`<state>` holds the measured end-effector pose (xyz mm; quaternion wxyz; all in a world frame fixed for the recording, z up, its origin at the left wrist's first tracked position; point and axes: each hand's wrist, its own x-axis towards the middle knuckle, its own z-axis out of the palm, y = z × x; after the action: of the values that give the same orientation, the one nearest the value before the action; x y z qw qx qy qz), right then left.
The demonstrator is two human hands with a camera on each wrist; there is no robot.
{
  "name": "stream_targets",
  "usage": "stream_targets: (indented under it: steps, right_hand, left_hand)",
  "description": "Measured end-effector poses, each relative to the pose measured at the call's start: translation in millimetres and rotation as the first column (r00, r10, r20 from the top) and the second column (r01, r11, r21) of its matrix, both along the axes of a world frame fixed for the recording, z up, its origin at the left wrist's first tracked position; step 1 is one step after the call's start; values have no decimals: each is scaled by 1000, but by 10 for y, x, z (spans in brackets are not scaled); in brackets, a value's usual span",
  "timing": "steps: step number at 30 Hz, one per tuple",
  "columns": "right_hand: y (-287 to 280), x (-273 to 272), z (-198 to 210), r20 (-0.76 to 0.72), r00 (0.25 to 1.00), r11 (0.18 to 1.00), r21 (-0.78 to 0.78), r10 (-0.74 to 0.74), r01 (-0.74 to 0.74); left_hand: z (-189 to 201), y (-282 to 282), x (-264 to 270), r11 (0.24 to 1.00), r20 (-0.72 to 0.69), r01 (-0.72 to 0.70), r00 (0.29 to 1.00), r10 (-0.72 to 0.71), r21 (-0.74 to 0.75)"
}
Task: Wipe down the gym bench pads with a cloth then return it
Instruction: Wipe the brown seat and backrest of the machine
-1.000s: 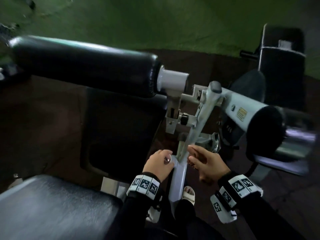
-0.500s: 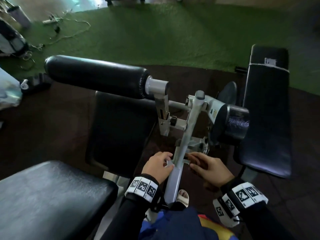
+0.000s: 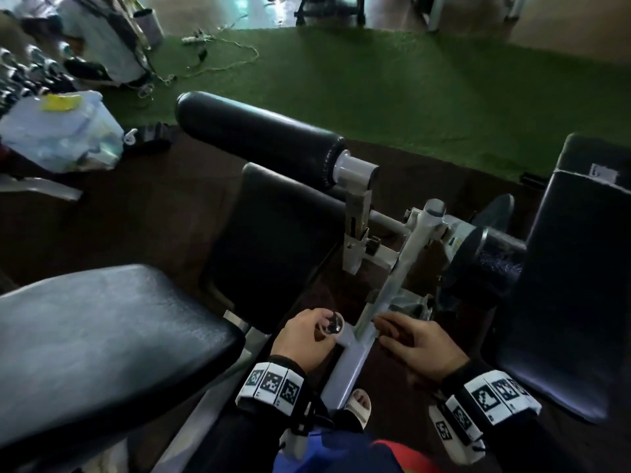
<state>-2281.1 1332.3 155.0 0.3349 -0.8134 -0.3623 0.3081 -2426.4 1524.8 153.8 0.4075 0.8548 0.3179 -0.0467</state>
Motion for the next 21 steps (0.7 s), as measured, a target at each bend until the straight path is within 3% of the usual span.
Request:
stream_targets:
  steps: [9, 15, 21]
  right_hand:
    - [329, -238, 62, 13, 975, 974, 45, 221, -221]
    - [334, -608, 98, -17, 908, 908, 30, 418, -417]
    - [302, -988, 201, 49, 812, 811, 34, 582, -584]
  left_hand:
    - [22, -141, -542, 969, -4, -248, 969, 248, -15]
    - [-12, -530, -1080, 913, -14, -407, 913, 407, -32]
    - [49, -983, -1634, 829, -1, -556, 831, 557, -61]
